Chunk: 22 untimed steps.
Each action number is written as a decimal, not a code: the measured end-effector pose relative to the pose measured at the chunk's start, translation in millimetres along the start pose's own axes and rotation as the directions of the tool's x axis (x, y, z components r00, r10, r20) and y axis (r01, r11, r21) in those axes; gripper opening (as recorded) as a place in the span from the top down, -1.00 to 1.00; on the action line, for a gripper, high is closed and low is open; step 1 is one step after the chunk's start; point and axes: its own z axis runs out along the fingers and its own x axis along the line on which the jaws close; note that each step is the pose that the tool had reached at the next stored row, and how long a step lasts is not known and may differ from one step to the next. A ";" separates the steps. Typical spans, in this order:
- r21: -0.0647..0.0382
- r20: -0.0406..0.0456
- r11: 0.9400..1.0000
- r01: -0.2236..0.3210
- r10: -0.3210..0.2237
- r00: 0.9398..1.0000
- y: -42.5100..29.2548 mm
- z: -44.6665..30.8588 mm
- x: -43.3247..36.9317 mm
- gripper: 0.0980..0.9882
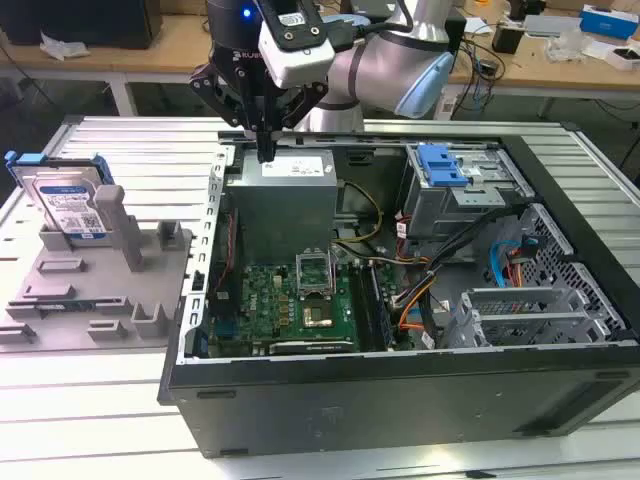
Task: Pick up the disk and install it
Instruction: 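Reach for the disk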
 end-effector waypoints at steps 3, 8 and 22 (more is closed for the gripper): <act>0.000 0.000 1.000 0.000 0.000 1.000 0.0 0.0 0.0 0.98; 0.000 0.000 1.000 0.000 0.000 1.000 0.0 0.0 0.0 0.98; 0.000 -0.002 1.000 0.000 0.000 1.000 11.2 2.9 52.4 0.98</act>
